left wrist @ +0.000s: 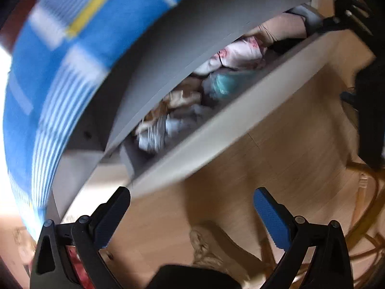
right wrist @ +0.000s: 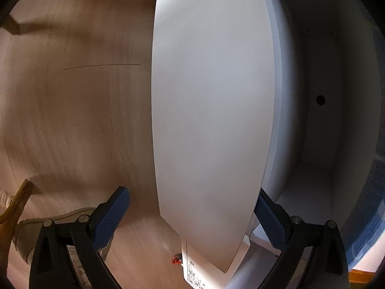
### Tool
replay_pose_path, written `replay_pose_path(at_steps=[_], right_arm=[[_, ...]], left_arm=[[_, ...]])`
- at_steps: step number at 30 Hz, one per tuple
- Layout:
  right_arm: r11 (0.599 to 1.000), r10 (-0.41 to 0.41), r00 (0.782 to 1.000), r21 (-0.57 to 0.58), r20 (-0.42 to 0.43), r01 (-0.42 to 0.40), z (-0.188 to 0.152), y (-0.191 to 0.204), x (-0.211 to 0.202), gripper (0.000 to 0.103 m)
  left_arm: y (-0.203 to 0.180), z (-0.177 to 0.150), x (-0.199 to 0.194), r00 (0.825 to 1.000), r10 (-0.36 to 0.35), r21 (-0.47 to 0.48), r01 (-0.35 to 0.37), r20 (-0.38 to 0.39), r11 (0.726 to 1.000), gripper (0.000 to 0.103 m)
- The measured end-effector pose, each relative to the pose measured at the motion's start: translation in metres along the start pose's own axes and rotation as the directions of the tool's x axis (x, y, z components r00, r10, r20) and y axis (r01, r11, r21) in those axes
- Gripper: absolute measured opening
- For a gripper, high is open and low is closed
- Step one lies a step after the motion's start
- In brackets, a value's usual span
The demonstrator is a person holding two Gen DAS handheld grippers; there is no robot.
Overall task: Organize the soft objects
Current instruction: 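Lower both tools toward the open shelf of rolled clothes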
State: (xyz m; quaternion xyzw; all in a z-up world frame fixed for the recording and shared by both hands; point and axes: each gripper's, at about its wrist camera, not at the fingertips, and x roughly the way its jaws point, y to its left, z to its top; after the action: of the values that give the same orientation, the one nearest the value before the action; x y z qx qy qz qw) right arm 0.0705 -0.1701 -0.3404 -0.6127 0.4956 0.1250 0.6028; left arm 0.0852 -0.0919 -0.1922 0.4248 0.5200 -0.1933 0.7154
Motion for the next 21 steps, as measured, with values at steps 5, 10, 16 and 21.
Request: replay_pose_path(at_steps=[5, 10, 16, 21], right_arm=[[0.999, 0.040, 0.999, 0.010, 0.003, -0.040, 0.000, 0.014, -0.004, 0.102], [0.997, 0.079, 0.997, 0.019, 0.003, -0.079, -0.008, 0.022, -0.019, 0.102], [0.988, 0.147, 0.989, 0.036, 0.001, -0.147, -0.011, 0.029, -0.028, 0.102], [0.981, 0.194, 0.981, 0.022, -0.003, -0.194, -0.012, 0.033, -0.055, 0.103]], left_arm=[[0.004, 0.020, 0.020, 0.995, -0.095, 0.007, 0.095, 0.030, 0.995, 0.103], [0.012, 0.029, 0.040, 0.953, -0.303, -0.089, 0.302, -0.002, 0.949, 0.103], [0.005, 0.027, 0.044, 0.941, -0.332, -0.034, 0.330, -0.063, 0.943, 0.103], [-0.001, 0.029, 0.041, 0.926, -0.365, -0.051, 0.362, -0.097, 0.931, 0.102]])
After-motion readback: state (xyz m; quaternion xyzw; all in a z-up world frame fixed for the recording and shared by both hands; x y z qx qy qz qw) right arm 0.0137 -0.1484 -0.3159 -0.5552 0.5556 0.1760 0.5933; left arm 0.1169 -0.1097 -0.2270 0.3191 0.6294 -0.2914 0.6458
